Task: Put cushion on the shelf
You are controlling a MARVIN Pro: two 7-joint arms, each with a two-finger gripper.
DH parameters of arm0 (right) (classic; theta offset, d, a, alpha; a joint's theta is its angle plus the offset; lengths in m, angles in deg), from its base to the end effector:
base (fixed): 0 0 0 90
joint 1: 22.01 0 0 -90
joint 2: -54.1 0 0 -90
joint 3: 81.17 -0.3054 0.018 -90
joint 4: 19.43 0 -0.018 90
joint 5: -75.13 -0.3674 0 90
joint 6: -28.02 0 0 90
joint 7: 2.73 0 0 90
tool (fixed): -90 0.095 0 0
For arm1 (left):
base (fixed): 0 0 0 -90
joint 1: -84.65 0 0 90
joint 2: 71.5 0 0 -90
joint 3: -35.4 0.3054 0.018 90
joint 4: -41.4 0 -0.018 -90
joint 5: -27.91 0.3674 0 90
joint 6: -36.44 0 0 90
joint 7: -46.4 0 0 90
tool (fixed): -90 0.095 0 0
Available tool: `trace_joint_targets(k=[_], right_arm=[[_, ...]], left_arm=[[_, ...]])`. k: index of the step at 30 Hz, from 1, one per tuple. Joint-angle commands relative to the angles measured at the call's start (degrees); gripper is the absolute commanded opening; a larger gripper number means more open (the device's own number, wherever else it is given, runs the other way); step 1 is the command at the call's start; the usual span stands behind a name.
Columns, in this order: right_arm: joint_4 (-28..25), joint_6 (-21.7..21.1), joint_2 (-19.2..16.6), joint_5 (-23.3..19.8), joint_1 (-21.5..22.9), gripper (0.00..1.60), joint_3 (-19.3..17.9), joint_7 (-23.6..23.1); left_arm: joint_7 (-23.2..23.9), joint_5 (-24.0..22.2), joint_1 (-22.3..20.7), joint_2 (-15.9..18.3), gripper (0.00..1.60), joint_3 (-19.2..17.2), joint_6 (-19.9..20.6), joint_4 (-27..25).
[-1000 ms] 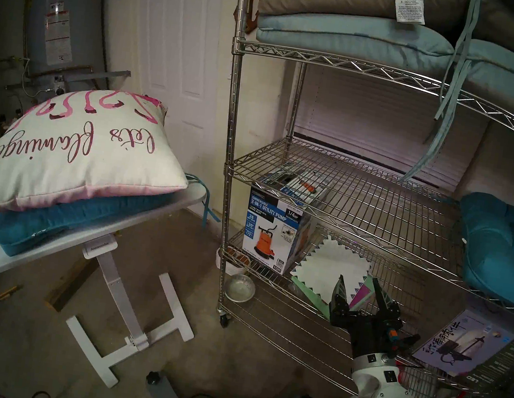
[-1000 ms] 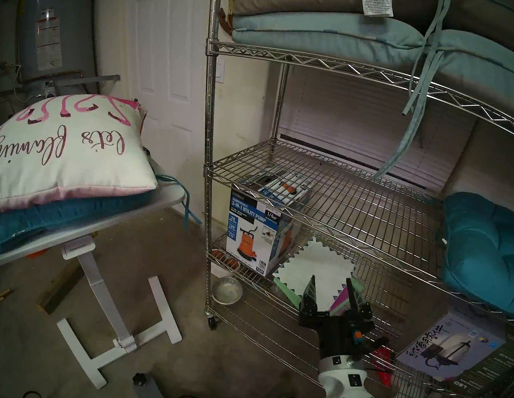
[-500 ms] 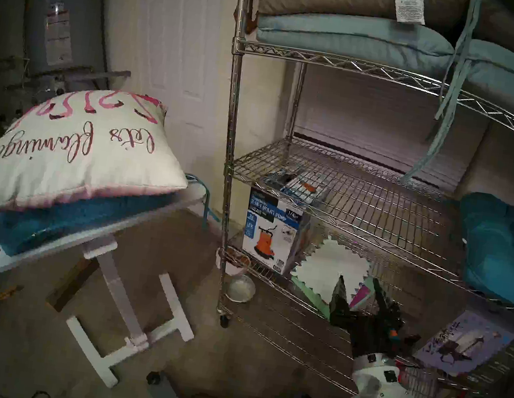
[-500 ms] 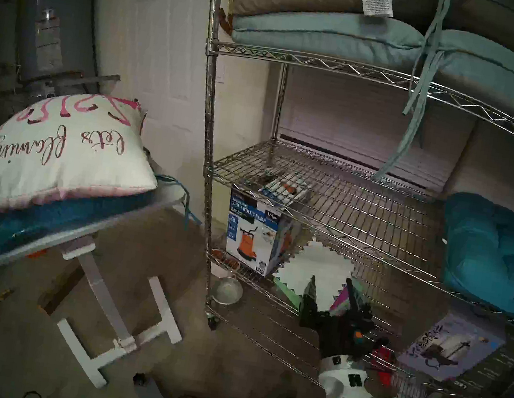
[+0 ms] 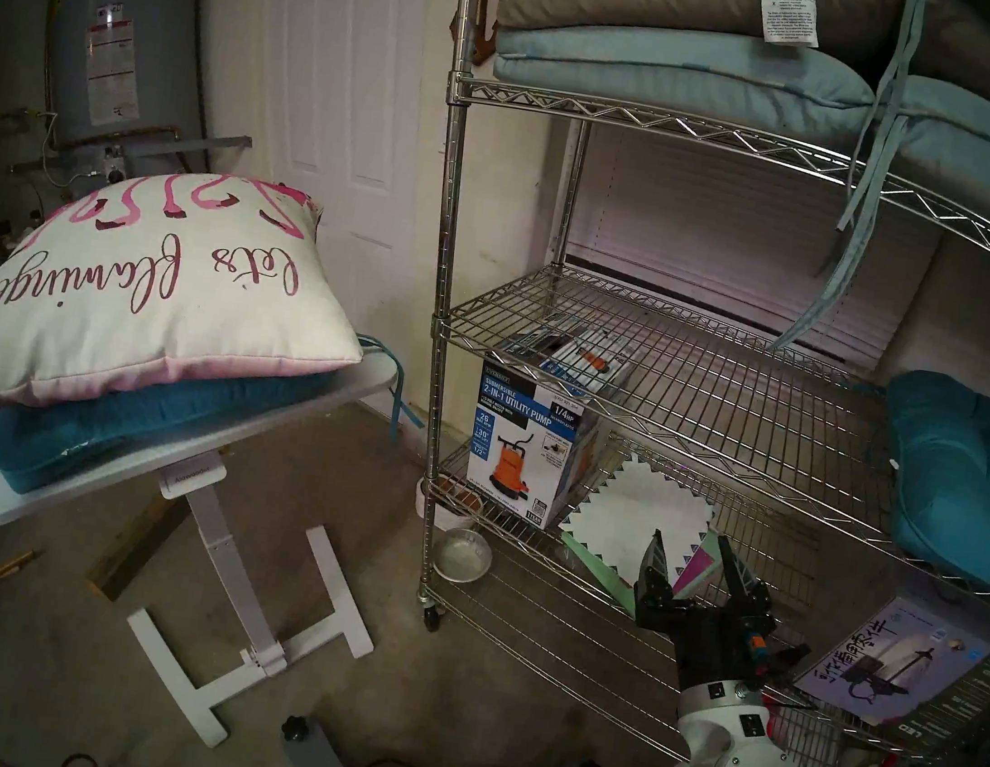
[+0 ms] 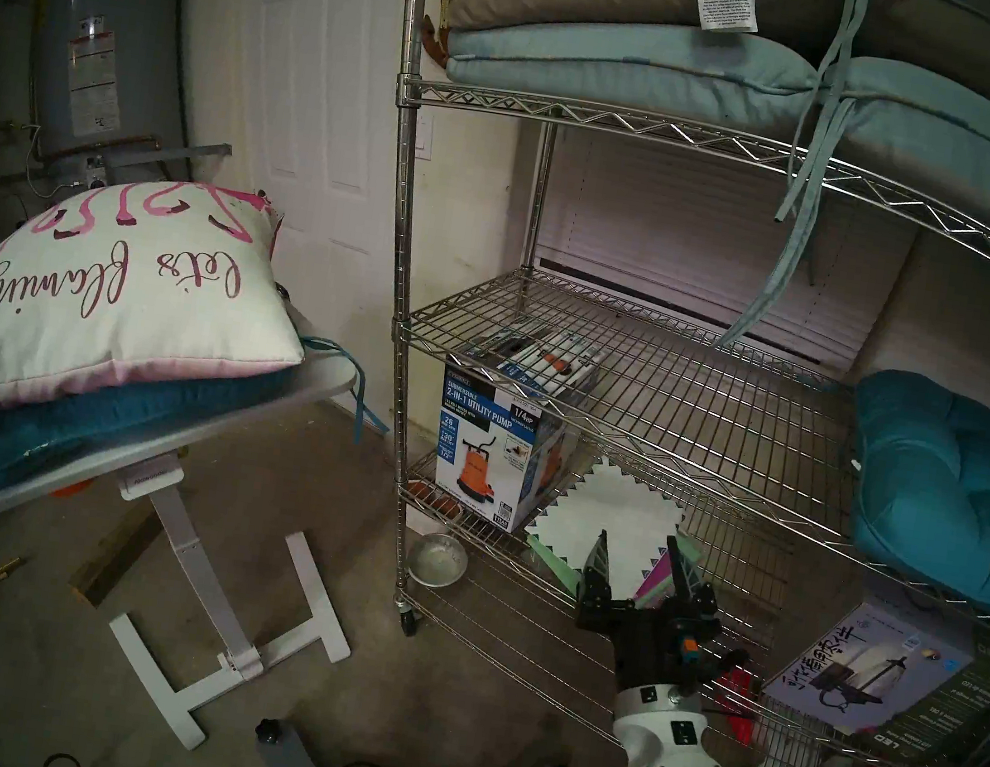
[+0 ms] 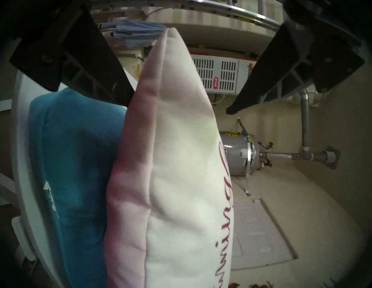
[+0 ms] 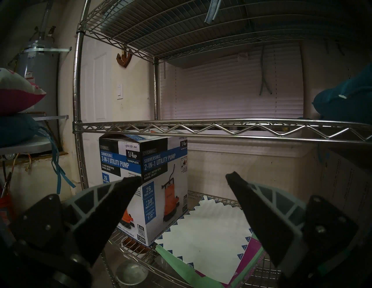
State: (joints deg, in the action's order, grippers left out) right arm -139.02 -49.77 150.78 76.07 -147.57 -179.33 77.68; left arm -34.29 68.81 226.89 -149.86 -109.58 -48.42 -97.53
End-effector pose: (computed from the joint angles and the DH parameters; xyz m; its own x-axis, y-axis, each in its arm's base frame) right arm 0.2895 -0.0338 -0.3076 -0.0968 0.0230 0.9950 -0.0150 -0.9997 0.0217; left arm 0.1846 0.2707 -0.1150 0.4574 -0.8880 0.0480 0.0723 -0.0167 -0.9972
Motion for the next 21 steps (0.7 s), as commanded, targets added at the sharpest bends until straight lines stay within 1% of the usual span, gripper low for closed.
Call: trace_joint_targets(k=[1, 4, 21], right_arm=[[-1.38, 0.24, -0.1, 0.03, 0.1, 1.6, 0.0, -0.07], [-1.4, 0.23, -0.1, 0.03, 0.09, 1.6, 0.0, -0.07], [-1.4, 0.23, -0.09, 0.03, 0.09, 1.6, 0.0, -0.07]], left_arm=[[-3.13, 2.37, 1.11, -0.88, 1.6, 1.29, -2.77, -1.08], [-3.53, 3.0, 1.0, -1.36, 1.6, 1.93, -2.77, -1.08], [-3.83, 4.24, 0.4, -2.33, 1.6, 2.3, -3.61, -1.08]])
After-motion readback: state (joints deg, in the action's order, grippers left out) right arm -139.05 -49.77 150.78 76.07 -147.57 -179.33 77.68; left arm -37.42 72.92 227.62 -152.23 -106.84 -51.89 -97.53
